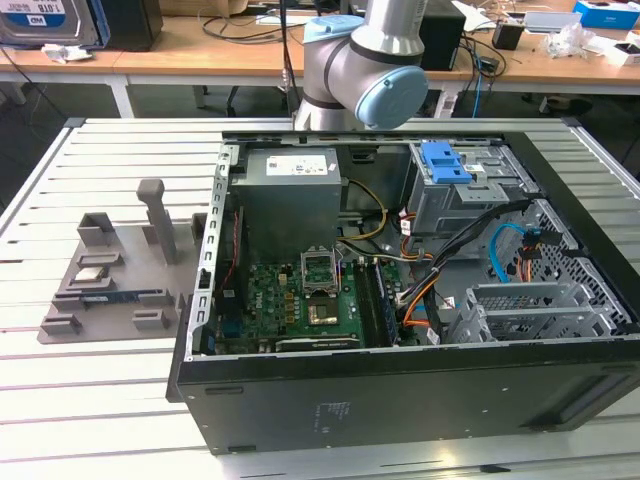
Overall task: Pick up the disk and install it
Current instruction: 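Pick up the disk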
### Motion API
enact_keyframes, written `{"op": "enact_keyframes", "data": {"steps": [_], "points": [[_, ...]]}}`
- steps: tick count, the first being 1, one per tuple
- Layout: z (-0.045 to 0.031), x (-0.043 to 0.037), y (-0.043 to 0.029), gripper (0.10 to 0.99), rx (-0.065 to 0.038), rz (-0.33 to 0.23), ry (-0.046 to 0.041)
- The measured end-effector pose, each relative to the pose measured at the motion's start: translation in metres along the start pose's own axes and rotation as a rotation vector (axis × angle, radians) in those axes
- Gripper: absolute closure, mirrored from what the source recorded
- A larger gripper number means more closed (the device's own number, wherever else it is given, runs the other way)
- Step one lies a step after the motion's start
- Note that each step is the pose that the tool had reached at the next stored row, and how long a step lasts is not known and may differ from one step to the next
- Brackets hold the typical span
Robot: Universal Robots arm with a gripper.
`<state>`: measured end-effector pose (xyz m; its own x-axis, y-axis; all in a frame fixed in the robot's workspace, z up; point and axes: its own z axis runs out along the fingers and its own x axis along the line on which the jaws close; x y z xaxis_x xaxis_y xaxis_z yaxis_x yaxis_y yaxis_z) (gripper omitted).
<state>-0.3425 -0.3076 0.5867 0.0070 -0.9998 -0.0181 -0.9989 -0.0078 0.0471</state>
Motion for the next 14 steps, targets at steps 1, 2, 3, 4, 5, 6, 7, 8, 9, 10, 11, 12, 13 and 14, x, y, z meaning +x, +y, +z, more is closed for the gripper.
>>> {"op": "enact_keyframes", "data": {"steps": [1, 2, 3, 4, 5, 6, 7, 8, 9, 10, 11, 12, 13, 14], "points": [[-0.0022, 0.0, 0.0, 0.718, 0.0, 0.0, 0.0], [-0.0057, -0.0001, 0.0001, 0.718, 0.0, 0.0, 0.0], [-0.0079, -0.0002, 0.0002, 0.718, 0.0, 0.0, 0.0], [-0.0105, -0.0002, 0.0002, 0.718, 0.0, 0.0, 0.0], [-0.0126, -0.0002, 0.0003, 0.718, 0.0, 0.0, 0.0], [-0.0169, -0.0003, 0.0004, 0.718, 0.0, 0.0, 0.0], [-0.0213, -0.0004, 0.0006, 0.718, 0.0, 0.0, 0.0], [-0.0238, -0.0004, 0.0006, 0.718, 0.0, 0.0, 0.0], [-0.0263, -0.0005, 0.0007, 0.718, 0.0, 0.0, 0.0], [-0.0275, -0.0005, 0.0007, 0.718, 0.0, 0.0, 0.0], [-0.0283, -0.0005, 0.0008, 0.718, 0.0, 0.0, 0.0], [-0.0286, -0.0006, 0.0007, 0.718, 0.0, 0.0, 0.0], [-0.0285, -0.0005, 0.0007, 0.718, 0.0, 0.0, 0.0], [-0.0287, -0.0005, 0.0007, 0.718, 0.0, 0.0, 0.0]]}}
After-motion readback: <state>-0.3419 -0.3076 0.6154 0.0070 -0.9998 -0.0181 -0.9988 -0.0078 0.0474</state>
